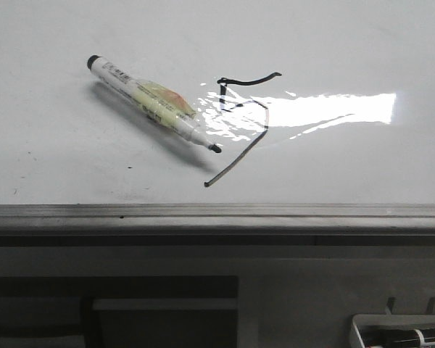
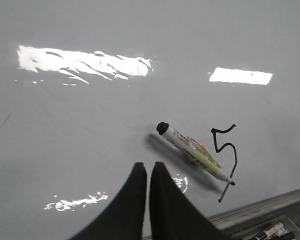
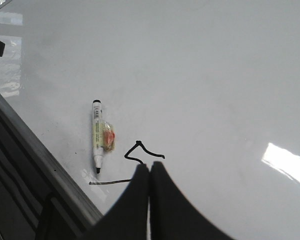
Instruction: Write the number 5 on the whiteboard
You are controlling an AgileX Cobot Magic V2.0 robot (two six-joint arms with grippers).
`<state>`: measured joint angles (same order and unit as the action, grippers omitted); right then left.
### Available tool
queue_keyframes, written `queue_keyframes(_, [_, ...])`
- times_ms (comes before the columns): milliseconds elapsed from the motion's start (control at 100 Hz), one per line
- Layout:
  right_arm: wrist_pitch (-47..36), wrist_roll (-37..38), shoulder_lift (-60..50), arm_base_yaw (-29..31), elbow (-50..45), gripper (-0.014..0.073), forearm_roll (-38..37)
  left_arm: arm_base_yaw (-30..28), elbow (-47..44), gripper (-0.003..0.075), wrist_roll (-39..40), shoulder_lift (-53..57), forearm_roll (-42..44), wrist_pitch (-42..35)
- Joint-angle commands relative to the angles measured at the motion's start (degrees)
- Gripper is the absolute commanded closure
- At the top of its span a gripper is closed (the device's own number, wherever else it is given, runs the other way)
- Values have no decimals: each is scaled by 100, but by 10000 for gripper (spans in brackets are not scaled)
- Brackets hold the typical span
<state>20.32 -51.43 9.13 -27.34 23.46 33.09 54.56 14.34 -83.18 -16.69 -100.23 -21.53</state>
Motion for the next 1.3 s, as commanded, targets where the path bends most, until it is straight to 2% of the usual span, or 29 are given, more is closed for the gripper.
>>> queue_keyframes(0, [-426, 7, 52, 23, 127, 654, 52, 41, 150, 741, -2, -26, 106, 128])
queue_keyframes(160, [-426, 7, 52, 23, 127, 654, 52, 41, 150, 741, -2, -26, 142, 101])
queue_keyframes(240, [-426, 7, 52, 23, 127, 654, 62, 16, 51, 741, -2, 43, 521, -27])
queue_keyframes(310, [-426, 7, 52, 23, 127, 654, 62, -122, -98, 741, 55, 135, 1276, -10])
queue_keyframes(370, [-426, 7, 52, 23, 127, 654, 62, -336, -297, 741, 355, 254, 2526, 29])
queue_keyframes(440, [-426, 7, 52, 23, 127, 654, 62, -774, -544, 741, 1494, 420, 4259, 57])
queue_keyframes(530, [-426, 7, 52, 23, 127, 654, 62, -1604, -858, 741, 3599, 679, 6252, 279])
queue_keyframes(580, [-426, 7, 52, 23, 127, 654, 62, -2125, -984, 741, 4817, 815, 7220, 686])
queue_keyframes(630, [-426, 7, 52, 23, 127, 654, 62, -2643, -1075, 741, 6259, 955, 8119, 1263])
queue_keyframes(680, [-426, 7, 52, 23, 127, 654, 62, -3117, -1162, 741, 7381, 1058, 8878, 1992])
queue_keyframes(740, [-426, 7, 52, 23, 127, 654, 62, -3625, -1302, 741, 8255, 1155, 9481, 2557])
queue_keyframes(830, [-426, 7, 52, 23, 127, 654, 62, -4112, -1515, 741, 8558, 1318, 9685, 2862])
queue_keyframes(940, [-426, 7, 52, 23, 127, 654, 62, -4332, -1562, 741, 8558, 1465, 9730, 3164])
queue_keyframes(1290, [-426, 7, 52, 23, 127, 654, 62, -4356, -1562, 741, 8558, 1479, 9411, 3338])
